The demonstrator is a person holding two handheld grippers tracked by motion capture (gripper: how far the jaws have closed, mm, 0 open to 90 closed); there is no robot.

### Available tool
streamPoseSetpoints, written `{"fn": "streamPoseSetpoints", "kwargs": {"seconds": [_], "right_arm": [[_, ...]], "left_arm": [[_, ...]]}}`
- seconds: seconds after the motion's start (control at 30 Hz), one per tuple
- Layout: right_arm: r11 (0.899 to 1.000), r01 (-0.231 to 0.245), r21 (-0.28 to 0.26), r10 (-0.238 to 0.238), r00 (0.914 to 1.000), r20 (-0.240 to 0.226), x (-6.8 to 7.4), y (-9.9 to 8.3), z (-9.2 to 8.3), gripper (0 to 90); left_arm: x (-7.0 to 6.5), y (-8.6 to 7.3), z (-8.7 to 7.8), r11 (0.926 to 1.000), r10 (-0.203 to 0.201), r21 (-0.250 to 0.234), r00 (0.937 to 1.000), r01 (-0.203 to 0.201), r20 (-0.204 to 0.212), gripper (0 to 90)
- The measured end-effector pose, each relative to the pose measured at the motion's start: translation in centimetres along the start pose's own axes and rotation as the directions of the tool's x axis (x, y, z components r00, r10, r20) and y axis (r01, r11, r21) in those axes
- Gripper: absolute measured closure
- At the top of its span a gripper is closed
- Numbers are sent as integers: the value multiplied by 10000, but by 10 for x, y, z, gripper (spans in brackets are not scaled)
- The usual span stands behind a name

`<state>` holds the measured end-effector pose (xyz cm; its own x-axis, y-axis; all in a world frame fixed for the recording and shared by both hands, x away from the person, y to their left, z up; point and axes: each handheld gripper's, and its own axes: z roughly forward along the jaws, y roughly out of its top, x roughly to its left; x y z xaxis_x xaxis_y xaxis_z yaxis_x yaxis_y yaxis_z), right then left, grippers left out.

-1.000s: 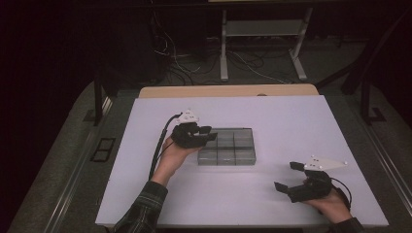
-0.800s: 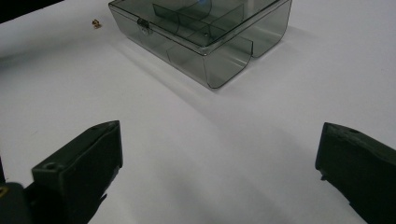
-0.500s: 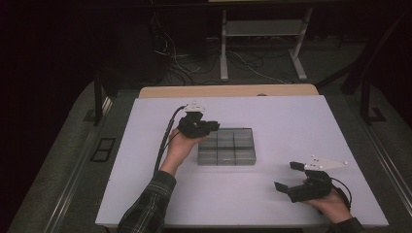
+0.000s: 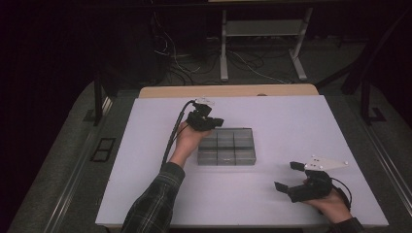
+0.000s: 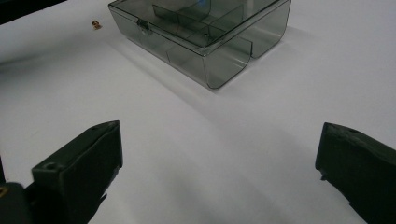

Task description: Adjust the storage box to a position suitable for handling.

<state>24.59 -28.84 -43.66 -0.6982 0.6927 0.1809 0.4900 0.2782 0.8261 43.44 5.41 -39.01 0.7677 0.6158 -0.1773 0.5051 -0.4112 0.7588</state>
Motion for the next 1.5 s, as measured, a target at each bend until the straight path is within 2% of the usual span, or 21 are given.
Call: {"fn": "streamPoseSetpoints", "kwargs": {"seconds": [0.1,0.17,0.2,0.33,0.37,0.4,0.43,0.53,0.63,0.73,0.83,1.17,1.5], "right_arm": [[10000,-1,-2,1,10000,-7,0,0,0,5],[10000,-9,-25,9,10000,-20,0,0,0,6],[10000,-5,-34,5,10000,-19,0,0,0,5],[10000,-18,-47,18,10000,-34,0,0,0,6],[10000,-47,-53,46,10000,-44,0,0,-1,6],[10000,-47,-53,46,10000,-44,0,0,-1,6],[10000,-49,-57,48,10000,-43,0,0,-1,6],[10000,-48,-67,47,10000,-46,0,0,-1,6],[10000,-34,-69,34,10000,-50,0,0,-1,6],[10000,-41,-81,41,10000,-54,0,0,-1,6],[10000,-32,-81,31,10000,-61,0,0,-1,6],[10000,-36,-80,35,10000,-46,0,0,-1,5],[10000,-16,-80,16,10000,-26,0,0,-2,6]], "left_arm": [[0,4,9,9998,-89,174,9999,91,-143,884],[3,7,12,9987,93,508,9997,-81,-232,884],[3,8,15,9984,12,562,9996,3,-264,884],[6,11,24,9947,128,1029,9987,-77,-487,884],[8,11,25,9909,398,1305,9979,-328,-511,884],[7,11,28,9929,190,1180,9982,-122,-570,884],[8,12,29,9914,319,1288,9978,-241,-587,884],[8,12,35,9908,139,1350,9977,-48,-665,883],[6,14,40,9876,240,1564,9968,-118,-767,884],[5,14,43,9793,514,1996,9950,-333,-859,884],[4,14,46,9755,584,2163,9949,-393,-823,884],[2,13,48,9772,508,2103,9943,-301,-937,885],[-6,10,49,9751,582,2180,9956,-409,-735,885]]}}
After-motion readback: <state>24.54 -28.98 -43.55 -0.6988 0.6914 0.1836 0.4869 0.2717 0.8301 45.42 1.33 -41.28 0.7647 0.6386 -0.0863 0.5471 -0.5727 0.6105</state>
